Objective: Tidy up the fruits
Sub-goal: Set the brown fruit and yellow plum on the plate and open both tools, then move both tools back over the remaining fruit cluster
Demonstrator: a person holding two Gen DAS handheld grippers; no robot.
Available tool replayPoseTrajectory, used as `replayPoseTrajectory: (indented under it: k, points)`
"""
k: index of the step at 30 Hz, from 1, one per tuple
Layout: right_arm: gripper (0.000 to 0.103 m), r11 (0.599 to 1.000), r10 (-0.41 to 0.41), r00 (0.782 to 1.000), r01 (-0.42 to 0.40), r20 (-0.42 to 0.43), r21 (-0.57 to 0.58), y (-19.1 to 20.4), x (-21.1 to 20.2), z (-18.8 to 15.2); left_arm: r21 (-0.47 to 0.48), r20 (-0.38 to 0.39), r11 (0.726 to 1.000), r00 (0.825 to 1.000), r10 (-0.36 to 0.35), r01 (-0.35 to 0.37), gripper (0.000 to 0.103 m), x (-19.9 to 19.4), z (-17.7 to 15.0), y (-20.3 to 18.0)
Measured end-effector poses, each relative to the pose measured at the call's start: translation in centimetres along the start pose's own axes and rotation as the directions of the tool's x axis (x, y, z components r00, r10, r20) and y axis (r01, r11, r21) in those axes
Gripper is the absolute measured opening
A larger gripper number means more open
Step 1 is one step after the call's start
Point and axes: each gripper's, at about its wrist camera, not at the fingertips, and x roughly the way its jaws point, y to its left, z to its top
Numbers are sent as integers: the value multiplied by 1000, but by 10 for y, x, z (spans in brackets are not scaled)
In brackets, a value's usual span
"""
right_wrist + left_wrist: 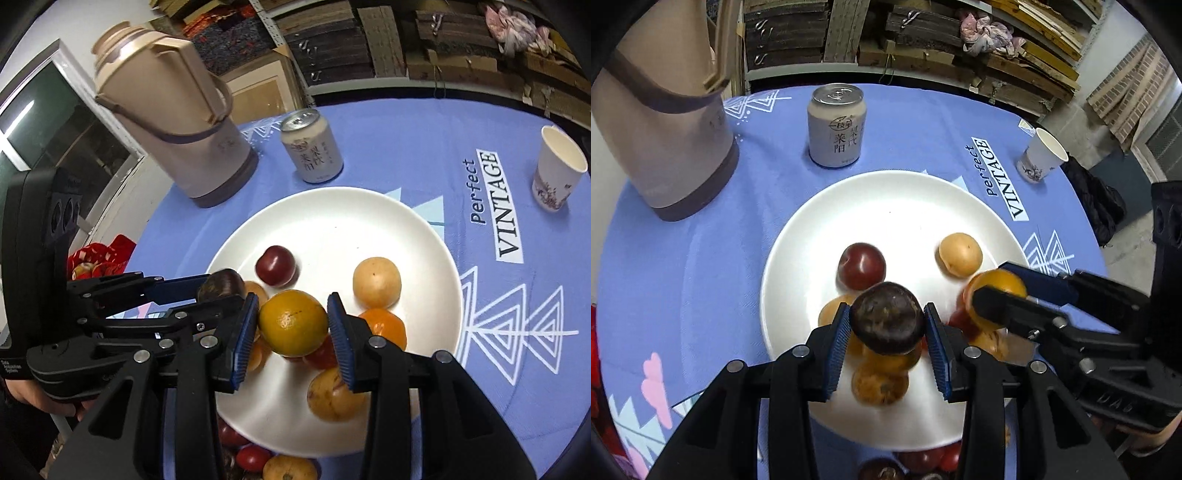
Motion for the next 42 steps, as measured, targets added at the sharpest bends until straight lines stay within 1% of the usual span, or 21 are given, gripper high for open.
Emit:
replayPoseTrajectory:
  k: [2, 5, 7, 8, 12, 14, 17, 21, 24, 33, 39, 42]
  points:
    - [38, 1000, 4, 1000, -4, 0, 27, -5, 5, 0, -14, -6, 1000, 1000, 8, -8, 40, 6, 3, 2]
    - [39, 998, 26, 1000, -26, 4, 61, -9, 5, 0, -70, -27, 997, 999, -18, 16, 40, 14, 6, 8]
    - [46, 998, 21, 1000, -22, 18, 56, -8, 1, -1, -88, -30, 996, 999, -26, 24, 41, 13, 5, 9]
    - [47, 998, 22, 1000, -23, 20, 53, -8, -1, -2, -91, -25, 995, 999, -33, 31, 41, 12, 5, 8]
    - [47, 999, 26, 999, -28, 32, 40, -3, -14, -6, -59, 11, 998, 1000, -18, 19, 44, -4, 2, 1]
    - [47, 999, 25, 999, -25, 32, 30, 0, -22, -11, -49, 32, 999, 999, -12, 14, 50, -14, -1, -3]
    - [47, 1000, 11, 999, -12, 33, 12, 5, -36, -24, -41, 47, 999, 999, -15, 17, 51, -27, -10, -7]
    - [47, 1000, -3, 1000, 3, 12, 8, 5, -53, -48, -32, 45, 999, 999, -15, 16, 52, -40, -28, -10]
    - [48, 1000, -14, 1000, 14, -3, 20, 4, -61, -64, -33, 32, 999, 999, -7, 8, 53, -47, -48, -10]
    - [49, 999, -36, 997, 37, -71, 19, 8, -77, -121, -43, -55, 999, 998, -5, 2, 54, -54, -125, -12]
    - [50, 998, -53, 992, 55, -113, 21, 9, -80, -151, -58, -107, 998, 994, -12, 6, 55, -52, -159, -13]
    - [53, 998, -63, 990, 66, -122, 21, 8, -81, -158, -56, -128, 998, 991, -23, 16, 56, -50, -170, -17]
